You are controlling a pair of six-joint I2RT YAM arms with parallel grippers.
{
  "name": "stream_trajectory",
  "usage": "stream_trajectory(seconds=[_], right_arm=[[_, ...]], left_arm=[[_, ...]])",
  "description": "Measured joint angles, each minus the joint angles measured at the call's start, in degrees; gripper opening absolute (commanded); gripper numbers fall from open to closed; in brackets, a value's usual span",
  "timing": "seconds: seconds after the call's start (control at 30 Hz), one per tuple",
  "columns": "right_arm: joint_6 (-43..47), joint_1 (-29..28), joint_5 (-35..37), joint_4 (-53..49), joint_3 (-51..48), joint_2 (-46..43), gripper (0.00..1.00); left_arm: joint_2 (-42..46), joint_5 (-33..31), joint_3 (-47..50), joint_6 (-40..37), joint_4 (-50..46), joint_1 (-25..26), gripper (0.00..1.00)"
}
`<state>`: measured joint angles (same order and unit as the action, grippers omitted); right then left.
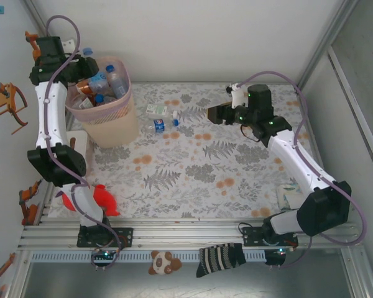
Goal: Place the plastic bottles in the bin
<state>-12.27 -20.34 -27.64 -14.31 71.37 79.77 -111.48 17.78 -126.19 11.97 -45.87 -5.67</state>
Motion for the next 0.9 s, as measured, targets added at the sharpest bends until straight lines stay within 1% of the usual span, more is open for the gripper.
stream_trajectory(seconds=[0.27,0.5,0.6,0.7,0.77,0.83,0.9], right_arm=[[-0.66,0.0,-0.04,0.04,0.0,0.04,0.73],[-0.85,0.0,-0.07,0.02,0.0,0.04,0.73],[-0.85,0.0,-0.11,0.04,0.0,0.04,0.73],[-0.85,0.0,-0.26,0.04,0.02,0.04,0.73],[-0.85,0.0,-0.26,0.02,0.07,0.07,0.73],[-0.85,0.0,-0.28,0.02,0.37,0.07,0.73],[-0.85,0.0,-0.33,0.04,0.66,0.07,0.73]], left_arm=[[-1.64,5.4,2.14,0.55,-0.48,0.0,0.4],[-1.66,6.1,3.67,0.87,-2.43,-0.44,0.42],[-1.9,6.32,3.67,0.9,-2.91,-0.59,0.45],[-2.43,6.34,3.67,0.92,-3.74,-0.9,0.51],[-2.71,5.99,3.69,0.92,-4.33,-1.03,0.6],[-2.69,5.25,3.72,0.87,-4.7,-1.01,0.67],[-2.49,4.26,3.74,0.94,-4.83,-1.01,0.69]])
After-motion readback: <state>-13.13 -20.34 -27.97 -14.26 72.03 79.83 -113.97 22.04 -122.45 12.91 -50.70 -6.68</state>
